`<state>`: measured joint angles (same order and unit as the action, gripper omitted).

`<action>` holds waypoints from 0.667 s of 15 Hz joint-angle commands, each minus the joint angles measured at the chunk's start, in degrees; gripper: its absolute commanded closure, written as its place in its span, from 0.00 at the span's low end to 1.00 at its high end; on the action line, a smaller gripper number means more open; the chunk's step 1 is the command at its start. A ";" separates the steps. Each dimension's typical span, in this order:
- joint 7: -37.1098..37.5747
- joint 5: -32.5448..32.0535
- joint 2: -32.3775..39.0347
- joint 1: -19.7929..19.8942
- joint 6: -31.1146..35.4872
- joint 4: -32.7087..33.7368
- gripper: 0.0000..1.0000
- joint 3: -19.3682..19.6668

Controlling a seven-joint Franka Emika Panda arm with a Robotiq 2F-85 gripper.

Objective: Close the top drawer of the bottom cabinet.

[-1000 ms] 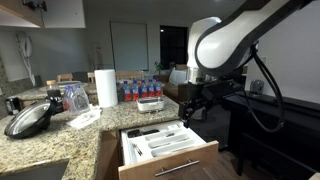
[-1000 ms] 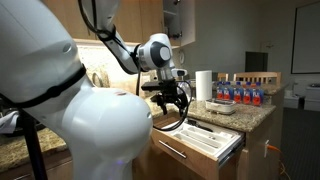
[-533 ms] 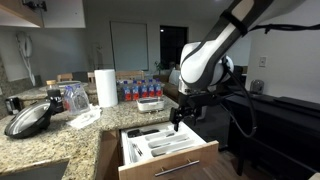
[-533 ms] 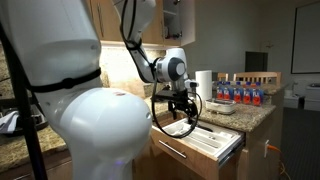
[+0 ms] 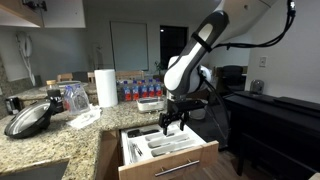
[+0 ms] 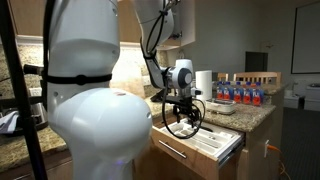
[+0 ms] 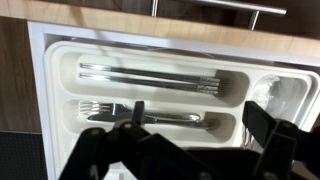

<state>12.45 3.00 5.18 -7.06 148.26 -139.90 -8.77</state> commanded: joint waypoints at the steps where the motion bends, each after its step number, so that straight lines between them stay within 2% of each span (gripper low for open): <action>1: -0.15 0.14 0.51 -0.62 -0.16 0.25 0.00 0.52; 10: -0.51 1.70 -0.49 -1.10 1.57 -1.66 0.00 -0.12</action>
<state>12.45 2.99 5.86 -7.40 148.26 -139.57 -8.68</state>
